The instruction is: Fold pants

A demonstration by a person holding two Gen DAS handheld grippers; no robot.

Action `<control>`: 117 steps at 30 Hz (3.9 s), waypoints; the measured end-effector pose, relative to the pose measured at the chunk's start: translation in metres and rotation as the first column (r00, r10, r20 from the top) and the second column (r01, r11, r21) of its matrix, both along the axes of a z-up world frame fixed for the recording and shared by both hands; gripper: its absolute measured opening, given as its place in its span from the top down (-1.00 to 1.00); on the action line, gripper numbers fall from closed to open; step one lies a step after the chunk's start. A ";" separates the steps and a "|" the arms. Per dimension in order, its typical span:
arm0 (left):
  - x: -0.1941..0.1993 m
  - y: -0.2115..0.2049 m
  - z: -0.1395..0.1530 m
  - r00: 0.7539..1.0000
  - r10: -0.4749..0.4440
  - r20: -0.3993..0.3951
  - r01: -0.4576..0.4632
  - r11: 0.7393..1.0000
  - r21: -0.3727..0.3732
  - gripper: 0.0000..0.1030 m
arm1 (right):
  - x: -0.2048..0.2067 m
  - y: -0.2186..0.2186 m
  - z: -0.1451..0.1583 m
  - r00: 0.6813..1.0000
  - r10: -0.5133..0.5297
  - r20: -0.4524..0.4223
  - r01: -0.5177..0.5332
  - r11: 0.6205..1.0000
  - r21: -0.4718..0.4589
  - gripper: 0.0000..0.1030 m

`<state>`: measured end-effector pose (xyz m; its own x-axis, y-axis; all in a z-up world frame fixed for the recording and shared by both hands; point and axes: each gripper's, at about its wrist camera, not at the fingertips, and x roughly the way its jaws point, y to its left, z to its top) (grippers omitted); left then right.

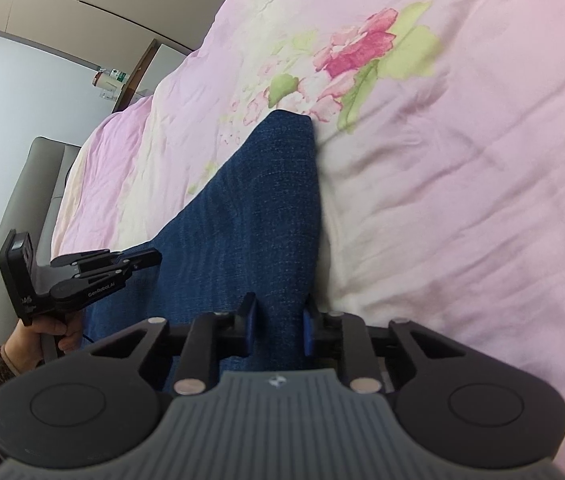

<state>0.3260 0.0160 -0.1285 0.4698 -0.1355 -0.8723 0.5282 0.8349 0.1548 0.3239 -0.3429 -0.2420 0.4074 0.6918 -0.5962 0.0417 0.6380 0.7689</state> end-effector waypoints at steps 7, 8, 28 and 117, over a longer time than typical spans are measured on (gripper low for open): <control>-0.078 0.018 0.025 0.985 -0.152 -0.081 0.147 0.987 -0.063 0.81 | 0.000 0.002 0.046 0.999 0.032 0.001 -0.032 0.997 0.069 0.81; -0.090 0.018 0.024 0.981 -0.173 -0.089 0.169 0.984 -0.054 0.81 | 0.000 0.006 0.056 0.999 0.042 0.005 -0.042 0.997 0.070 0.82; -0.154 0.105 0.030 0.998 0.054 -0.041 -0.063 0.969 -0.241 0.78 | 0.006 0.130 0.207 0.989 0.117 0.092 -0.125 0.988 0.086 0.84; -0.059 0.310 -0.019 0.827 0.508 -0.242 -0.563 0.750 -0.348 -0.56 | 0.031 0.292 0.029 0.956 0.290 0.037 -0.288 0.956 -0.064 -0.09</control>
<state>0.2673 0.3264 -0.1472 0.4606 -0.2320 -0.8568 -0.0325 0.9602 -0.2775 0.3545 -0.0509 -0.2134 0.2225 0.7495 -0.6235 -0.1849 0.6604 0.7278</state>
